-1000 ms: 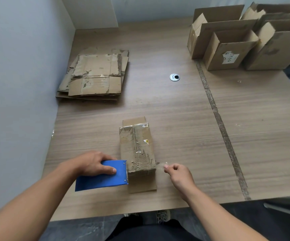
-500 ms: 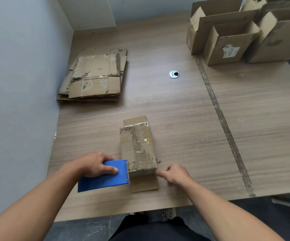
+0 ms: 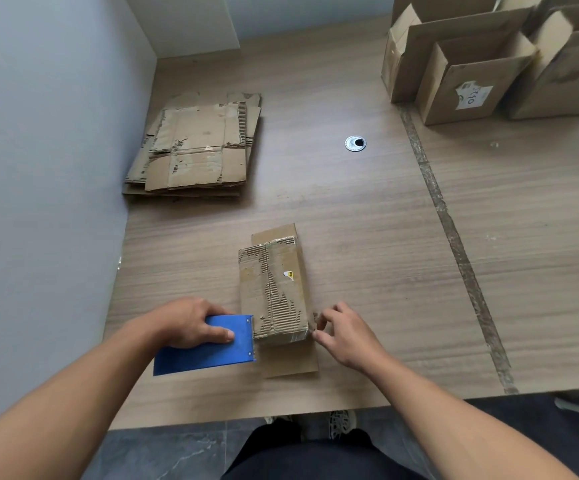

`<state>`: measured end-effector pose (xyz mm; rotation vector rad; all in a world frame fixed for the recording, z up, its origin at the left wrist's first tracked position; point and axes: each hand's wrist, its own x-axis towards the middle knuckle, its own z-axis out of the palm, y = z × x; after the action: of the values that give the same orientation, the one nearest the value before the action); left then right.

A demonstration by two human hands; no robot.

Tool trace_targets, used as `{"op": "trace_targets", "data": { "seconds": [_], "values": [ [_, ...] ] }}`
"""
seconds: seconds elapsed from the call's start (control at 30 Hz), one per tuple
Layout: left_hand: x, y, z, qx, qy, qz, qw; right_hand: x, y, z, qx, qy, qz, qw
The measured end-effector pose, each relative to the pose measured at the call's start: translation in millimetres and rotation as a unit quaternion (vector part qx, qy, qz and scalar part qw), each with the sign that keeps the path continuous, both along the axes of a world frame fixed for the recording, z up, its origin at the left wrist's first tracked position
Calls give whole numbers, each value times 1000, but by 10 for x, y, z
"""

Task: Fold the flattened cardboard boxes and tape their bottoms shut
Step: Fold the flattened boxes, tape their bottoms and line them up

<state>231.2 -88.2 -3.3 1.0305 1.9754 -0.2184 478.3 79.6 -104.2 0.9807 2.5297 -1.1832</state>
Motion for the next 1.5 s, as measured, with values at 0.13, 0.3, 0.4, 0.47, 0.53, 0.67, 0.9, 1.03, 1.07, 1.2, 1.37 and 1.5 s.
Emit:
{"op": "trace_targets", "data": {
  "seconds": [0.13,0.3,0.4,0.47,0.53,0.67,0.9,1.03,1.07,1.2,1.37,1.5],
  "values": [
    [-2,-24,13,-1,3,0,1000,10,19,-7,-2,24,23,999],
    [52,7,6,2,21,-10,1000,38,-81,47,-76,54,-53,994],
    [61,12,-20,10,14,-3,1000,72,-166,139,-202,76,-174,961],
    [67,16,-30,15,9,-4,1000,72,-203,190,-299,86,-243,919],
    [85,33,-34,22,10,-12,1000,36,-233,267,-382,83,-290,874],
    [103,67,-7,18,18,-20,999,-97,-273,249,-391,37,-380,837],
    [91,51,-30,23,17,-18,999,-79,-339,103,-322,68,-393,858],
    [91,43,-40,23,16,-18,999,36,-365,1,-78,87,-242,963],
    [92,38,-39,22,16,-18,999,55,-370,-47,17,93,-190,977],
    [83,46,-42,17,18,-21,999,80,-204,-159,264,128,-19,956],
    [75,61,-41,19,10,-31,999,-189,131,-54,313,150,286,893],
    [59,-4,-80,31,6,-21,999,-367,163,-94,271,131,348,888]
  ]
}}
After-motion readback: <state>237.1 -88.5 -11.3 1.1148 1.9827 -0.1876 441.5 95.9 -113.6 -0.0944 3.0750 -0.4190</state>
